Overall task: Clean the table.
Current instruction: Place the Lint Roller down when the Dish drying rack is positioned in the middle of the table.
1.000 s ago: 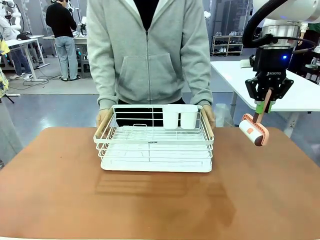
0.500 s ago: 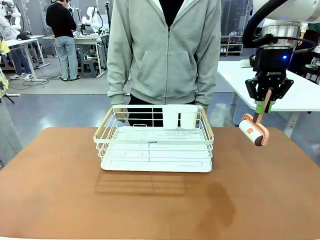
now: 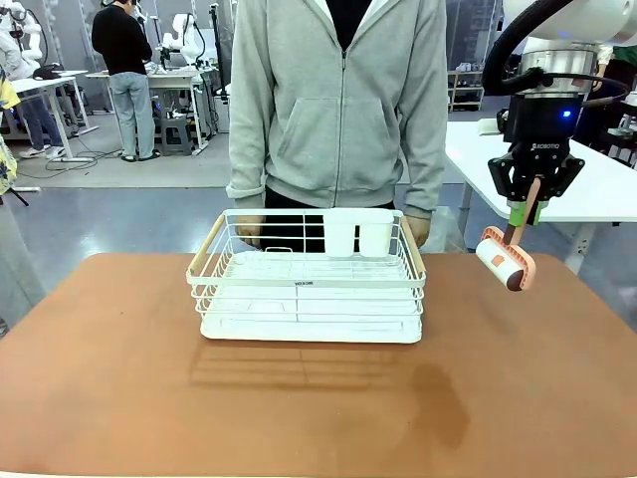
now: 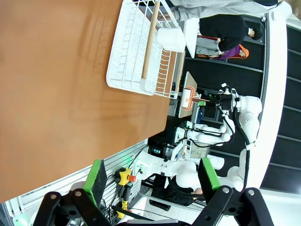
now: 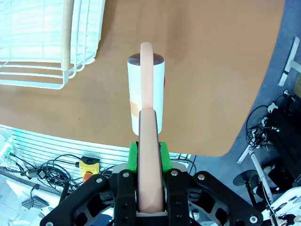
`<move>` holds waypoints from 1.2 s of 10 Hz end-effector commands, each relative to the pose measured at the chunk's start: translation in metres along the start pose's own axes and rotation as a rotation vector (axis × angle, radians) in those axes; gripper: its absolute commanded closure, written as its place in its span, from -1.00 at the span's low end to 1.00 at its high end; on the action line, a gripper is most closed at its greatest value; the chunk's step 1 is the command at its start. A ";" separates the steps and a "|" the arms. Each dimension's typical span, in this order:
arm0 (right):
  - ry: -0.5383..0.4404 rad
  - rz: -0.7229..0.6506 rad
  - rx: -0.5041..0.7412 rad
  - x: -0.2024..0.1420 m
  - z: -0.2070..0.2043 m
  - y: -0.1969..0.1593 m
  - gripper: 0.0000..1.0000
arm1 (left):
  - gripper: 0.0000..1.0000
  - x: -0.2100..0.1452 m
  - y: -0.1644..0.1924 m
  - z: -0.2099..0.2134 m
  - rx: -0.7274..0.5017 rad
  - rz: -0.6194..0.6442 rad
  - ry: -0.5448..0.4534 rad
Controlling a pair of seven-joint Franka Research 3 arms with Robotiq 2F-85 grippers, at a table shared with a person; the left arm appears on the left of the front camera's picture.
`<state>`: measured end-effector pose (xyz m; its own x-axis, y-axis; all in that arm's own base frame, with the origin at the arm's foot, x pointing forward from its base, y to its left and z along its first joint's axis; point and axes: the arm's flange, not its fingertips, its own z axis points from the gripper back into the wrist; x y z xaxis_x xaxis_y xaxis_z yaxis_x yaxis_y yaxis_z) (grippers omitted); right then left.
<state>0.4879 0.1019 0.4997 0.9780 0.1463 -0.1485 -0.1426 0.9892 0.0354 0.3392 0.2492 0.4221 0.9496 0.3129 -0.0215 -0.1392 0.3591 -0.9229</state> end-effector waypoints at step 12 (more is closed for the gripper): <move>-0.273 -1.220 0.056 0.025 -0.027 -0.033 0.59 | -0.99 -0.001 0.000 0.002 -0.001 -0.006 -0.004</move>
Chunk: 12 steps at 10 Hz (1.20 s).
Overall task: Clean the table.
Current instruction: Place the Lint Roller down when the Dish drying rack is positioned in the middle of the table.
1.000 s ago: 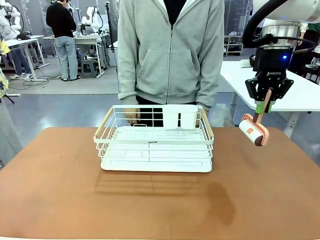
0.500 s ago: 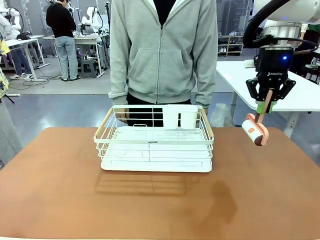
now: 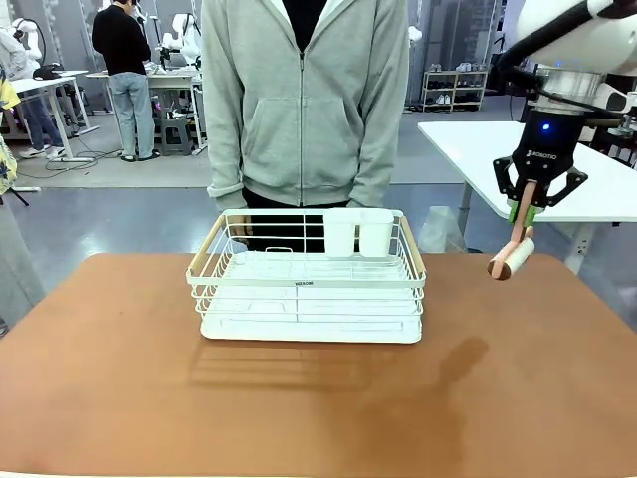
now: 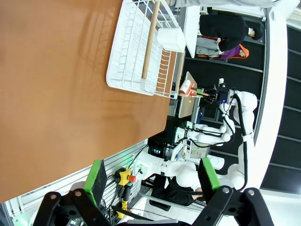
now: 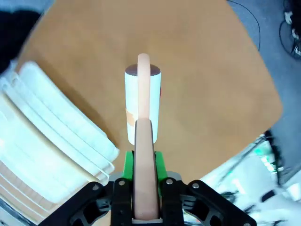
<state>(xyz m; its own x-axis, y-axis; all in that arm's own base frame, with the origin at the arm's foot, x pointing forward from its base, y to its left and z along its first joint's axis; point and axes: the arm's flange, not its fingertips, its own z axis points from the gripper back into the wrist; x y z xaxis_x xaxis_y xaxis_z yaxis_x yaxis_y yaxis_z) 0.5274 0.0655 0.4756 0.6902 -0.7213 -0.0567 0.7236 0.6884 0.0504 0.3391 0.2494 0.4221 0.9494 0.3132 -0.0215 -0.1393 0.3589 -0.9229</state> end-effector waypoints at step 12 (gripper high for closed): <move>0.013 -0.697 0.244 0.027 -0.108 -0.028 0.59 | -0.99 -0.001 0.000 0.002 0.000 -0.006 -0.004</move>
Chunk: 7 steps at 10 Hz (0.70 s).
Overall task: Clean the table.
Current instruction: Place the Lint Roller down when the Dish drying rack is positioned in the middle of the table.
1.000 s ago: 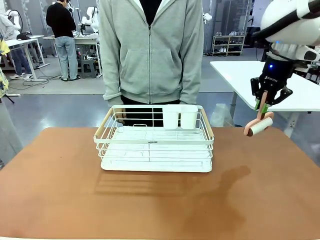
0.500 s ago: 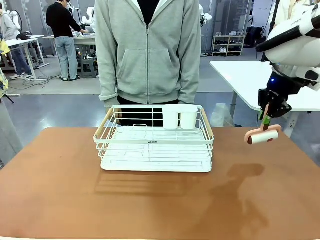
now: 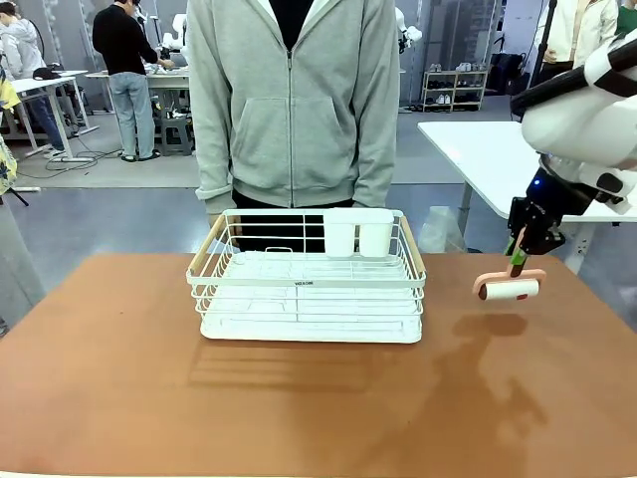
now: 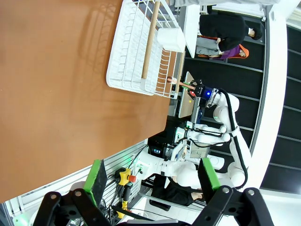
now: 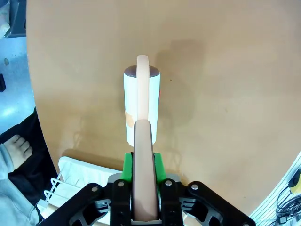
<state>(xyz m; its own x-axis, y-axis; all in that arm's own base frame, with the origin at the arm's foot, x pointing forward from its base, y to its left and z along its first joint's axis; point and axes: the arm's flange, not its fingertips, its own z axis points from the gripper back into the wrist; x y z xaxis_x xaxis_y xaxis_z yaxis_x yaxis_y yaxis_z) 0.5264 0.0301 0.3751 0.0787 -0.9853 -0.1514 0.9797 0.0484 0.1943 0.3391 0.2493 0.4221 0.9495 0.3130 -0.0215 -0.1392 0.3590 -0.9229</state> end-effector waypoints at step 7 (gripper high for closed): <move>0.037 -0.017 0.031 -0.003 -0.021 -0.021 0.28 | -0.99 -0.001 0.000 0.002 -0.001 -0.006 -0.004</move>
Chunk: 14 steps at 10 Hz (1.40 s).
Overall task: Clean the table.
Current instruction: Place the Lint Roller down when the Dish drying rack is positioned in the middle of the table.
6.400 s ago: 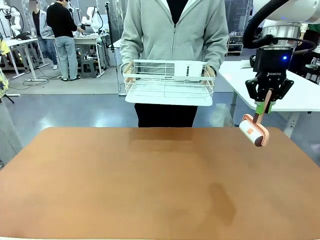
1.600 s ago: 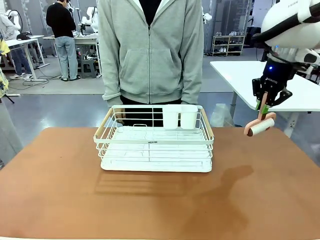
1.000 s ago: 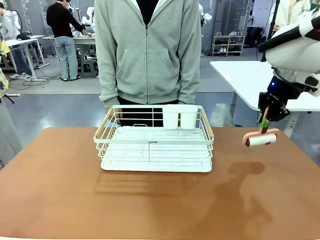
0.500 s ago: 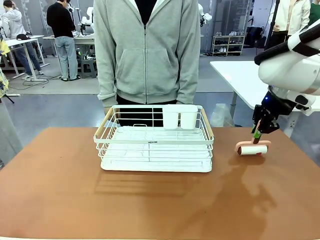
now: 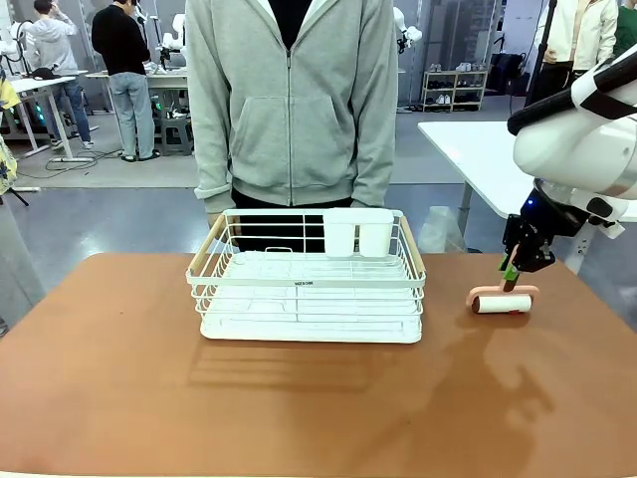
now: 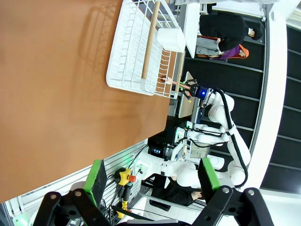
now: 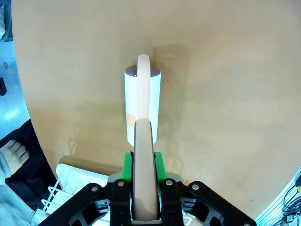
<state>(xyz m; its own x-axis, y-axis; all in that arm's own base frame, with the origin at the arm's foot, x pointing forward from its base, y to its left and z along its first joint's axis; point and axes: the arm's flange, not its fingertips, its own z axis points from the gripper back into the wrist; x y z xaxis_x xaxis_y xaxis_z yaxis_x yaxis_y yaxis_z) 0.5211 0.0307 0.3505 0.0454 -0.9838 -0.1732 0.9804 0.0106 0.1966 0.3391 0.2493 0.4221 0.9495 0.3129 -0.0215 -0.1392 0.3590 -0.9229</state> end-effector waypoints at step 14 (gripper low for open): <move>-0.035 0.103 -0.030 -0.025 0.050 -0.045 -1.00 | -0.99 -0.001 0.000 0.002 -0.001 -0.006 -0.004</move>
<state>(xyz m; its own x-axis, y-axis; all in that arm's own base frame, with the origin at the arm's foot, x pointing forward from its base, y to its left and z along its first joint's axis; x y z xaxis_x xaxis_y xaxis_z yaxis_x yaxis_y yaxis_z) 0.4666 0.0442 0.3941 0.1379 -0.9833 -0.1191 0.9767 0.1150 0.1811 0.3391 0.2493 0.4221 0.9495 0.3131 -0.0215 -0.1392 0.3590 -0.9229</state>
